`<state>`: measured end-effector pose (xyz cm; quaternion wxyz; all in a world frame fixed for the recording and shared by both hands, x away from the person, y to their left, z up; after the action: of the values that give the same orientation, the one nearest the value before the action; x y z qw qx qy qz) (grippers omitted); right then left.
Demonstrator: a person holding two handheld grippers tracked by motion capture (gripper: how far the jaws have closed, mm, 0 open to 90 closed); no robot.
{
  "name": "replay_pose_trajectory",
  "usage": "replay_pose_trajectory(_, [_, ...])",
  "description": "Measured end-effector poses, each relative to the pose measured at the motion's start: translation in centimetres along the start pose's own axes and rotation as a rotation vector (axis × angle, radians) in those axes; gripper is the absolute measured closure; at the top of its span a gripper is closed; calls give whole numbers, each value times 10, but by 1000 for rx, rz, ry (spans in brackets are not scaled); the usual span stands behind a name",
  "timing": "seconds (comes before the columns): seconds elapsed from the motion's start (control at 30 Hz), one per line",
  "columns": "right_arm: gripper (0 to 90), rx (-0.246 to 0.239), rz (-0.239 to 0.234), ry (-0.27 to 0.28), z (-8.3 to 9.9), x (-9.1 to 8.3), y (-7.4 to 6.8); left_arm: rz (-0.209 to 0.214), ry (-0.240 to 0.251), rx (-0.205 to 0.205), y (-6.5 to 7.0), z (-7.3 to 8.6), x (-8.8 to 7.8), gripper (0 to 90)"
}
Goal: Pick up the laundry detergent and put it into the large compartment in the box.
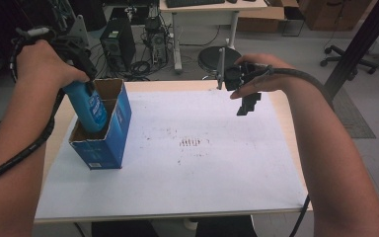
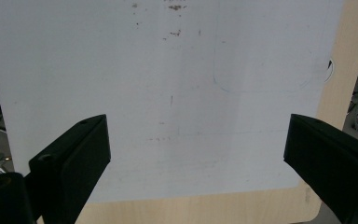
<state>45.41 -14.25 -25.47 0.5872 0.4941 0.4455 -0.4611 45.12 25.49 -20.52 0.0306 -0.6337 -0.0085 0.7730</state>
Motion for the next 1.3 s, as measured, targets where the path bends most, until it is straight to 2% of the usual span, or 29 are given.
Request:
replay_pose_trajectory(0.73, [71, 1, -2, -1, -1, 1, -1, -14, -19, 19, 4, -6, 43, 379])
replay_pose_trajectory(1.03, [72, -1, -2, -2, -2, 1, -1, -20, -25, 0, 3, -9, 63, 379])
replay_pose_trajectory(1.3, [72, 1, -3, -3, -1, 1, -1, -27, -25, -5, 3, -11, 75, 379])
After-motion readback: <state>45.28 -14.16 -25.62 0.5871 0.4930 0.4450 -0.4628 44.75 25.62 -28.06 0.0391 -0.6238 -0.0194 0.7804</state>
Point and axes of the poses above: each handheld gripper's, and its own axes: x roughly forward along the jaws, z roughly out of its underside, y roughly to its right, the point moved 5 cm from there along x, roughly forward along the jaws, and after that the axes turned 8 degrees about -y, right-handed, at the moved point
